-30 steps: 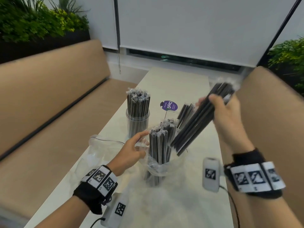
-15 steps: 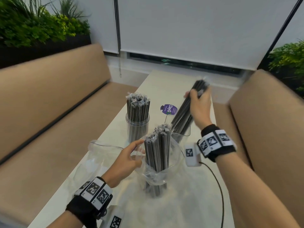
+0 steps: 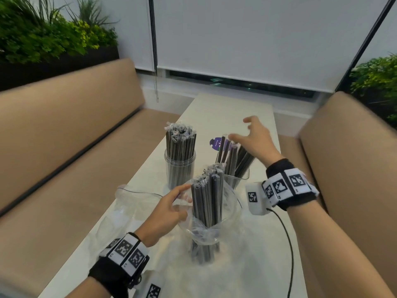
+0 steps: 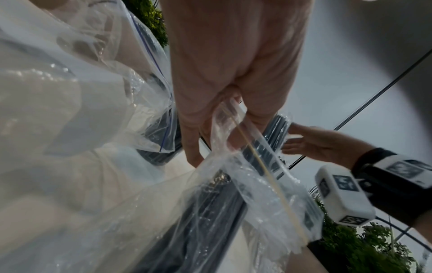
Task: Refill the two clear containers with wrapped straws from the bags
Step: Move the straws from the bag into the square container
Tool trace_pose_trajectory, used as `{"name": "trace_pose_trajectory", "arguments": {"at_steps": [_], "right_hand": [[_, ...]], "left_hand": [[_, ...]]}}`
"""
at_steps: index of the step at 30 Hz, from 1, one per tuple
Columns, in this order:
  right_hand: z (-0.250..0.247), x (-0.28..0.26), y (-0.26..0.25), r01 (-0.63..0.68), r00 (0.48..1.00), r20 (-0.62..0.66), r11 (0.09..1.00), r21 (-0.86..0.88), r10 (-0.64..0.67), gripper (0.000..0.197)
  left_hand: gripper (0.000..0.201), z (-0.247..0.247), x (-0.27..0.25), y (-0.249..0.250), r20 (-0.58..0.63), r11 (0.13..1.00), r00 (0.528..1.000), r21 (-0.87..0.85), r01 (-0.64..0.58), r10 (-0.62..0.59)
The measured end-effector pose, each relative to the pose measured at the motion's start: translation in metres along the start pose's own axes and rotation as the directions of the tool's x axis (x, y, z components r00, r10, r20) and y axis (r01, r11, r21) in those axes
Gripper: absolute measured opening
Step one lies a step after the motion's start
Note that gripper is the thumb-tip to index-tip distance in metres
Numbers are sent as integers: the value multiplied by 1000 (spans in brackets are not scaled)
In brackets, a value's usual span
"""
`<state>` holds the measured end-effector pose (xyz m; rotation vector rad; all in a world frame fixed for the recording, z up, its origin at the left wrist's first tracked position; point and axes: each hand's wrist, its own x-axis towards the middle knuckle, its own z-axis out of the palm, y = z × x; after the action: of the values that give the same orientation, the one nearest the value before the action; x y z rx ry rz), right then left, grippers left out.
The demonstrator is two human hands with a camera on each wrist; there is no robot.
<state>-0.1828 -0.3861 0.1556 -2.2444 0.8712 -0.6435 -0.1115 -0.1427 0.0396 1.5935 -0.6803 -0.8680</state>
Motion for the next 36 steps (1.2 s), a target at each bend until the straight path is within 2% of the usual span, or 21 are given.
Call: {"name": "trace_pose_trajectory", "arguments": {"at_steps": [2,3,5,7,9,11,13,14,19,22,25,29,31,34,36], "right_hand": [[-21,-14,-16,147,982,-115,988,-55,-153,43],[-28,-21,-21,178,974,-140,984,-7,-177,36],[-32,-41,-23,134,989,-85,977,166,-121,32],[-19,-63,-14,4,1000,2,950,313,-5,41],[5,-84,1,-109,994,50,922,372,97,61],[33,-101,13,-162,986,100,903,398,133,82],[56,-112,24,-192,979,150,879,437,139,88],[64,-114,29,-189,979,158,880,436,133,84],[70,-116,43,-70,994,100,931,358,36,34],[63,-113,47,-73,997,60,922,381,54,15],[56,-107,49,-75,997,4,893,443,82,36],[52,-104,46,-97,994,16,839,535,105,18],[57,-106,47,-100,995,40,839,535,94,17],[65,-112,52,-134,991,67,862,490,116,28],[66,-113,53,-147,989,66,872,468,131,16]], "left_hand": [[79,0,1,0,0,1000,1000,-10,-3,3],[79,-1,2,-1,-5,1000,1000,-12,-3,3],[79,-1,4,-2,-7,1000,1000,-7,-5,5],[78,-1,5,-3,-6,1000,1000,-2,-10,10],[79,0,6,-3,-3,1000,1000,2,-13,13],[81,2,7,-3,1,1000,1000,15,-12,12],[81,3,7,-2,7,1000,1000,22,-11,11],[80,4,8,-1,12,1000,1000,19,-13,12],[81,1,11,6,7,999,999,11,-44,44],[82,-2,11,6,5,999,999,8,-45,45],[82,0,9,5,14,999,999,1,-35,35],[83,7,11,12,37,998,997,1,-61,61],[83,10,15,15,42,996,995,-5,-91,91],[82,14,19,19,55,992,991,-12,-122,123],[80,15,20,20,67,993,990,-5,-120,120]]}}
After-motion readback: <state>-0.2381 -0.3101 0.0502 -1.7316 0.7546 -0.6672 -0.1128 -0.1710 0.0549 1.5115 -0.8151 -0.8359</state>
